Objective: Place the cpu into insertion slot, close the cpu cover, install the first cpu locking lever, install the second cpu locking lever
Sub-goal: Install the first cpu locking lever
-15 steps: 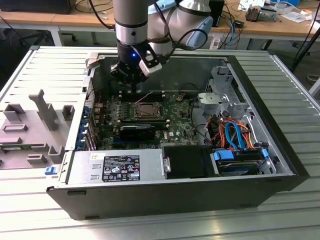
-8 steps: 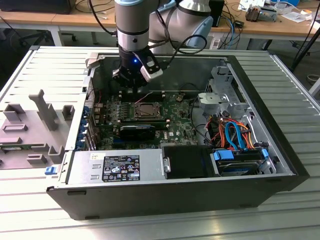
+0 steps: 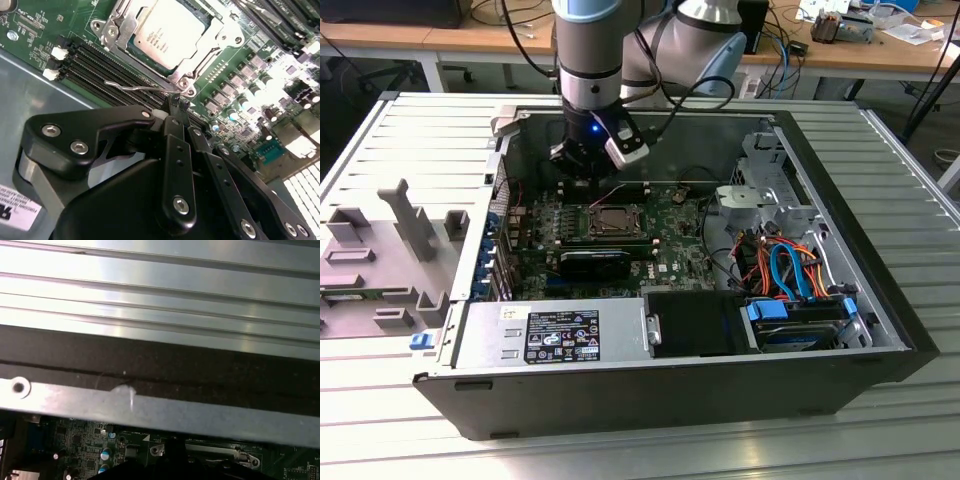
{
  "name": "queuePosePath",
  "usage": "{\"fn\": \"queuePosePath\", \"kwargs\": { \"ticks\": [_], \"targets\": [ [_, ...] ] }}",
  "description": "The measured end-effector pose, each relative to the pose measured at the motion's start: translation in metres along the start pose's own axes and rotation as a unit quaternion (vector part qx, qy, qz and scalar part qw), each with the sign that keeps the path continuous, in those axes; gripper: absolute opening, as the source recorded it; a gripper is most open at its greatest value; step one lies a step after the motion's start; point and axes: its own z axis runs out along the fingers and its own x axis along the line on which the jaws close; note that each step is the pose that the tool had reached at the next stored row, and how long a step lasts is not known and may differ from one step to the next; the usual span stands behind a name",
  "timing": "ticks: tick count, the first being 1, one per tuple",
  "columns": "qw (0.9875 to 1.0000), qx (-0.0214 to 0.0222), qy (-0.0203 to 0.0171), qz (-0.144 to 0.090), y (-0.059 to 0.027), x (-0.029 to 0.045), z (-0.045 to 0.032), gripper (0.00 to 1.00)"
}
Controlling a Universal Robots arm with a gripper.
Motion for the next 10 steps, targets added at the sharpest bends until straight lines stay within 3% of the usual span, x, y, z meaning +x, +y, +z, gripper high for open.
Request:
{"fn": "queuePosePath", "kwargs": {
  "ticks": [10],
  "targets": [
    [1.0,0.0014,0.0003,-0.002,0.0037,-0.0012,0.013,0.11]
  ]
}}
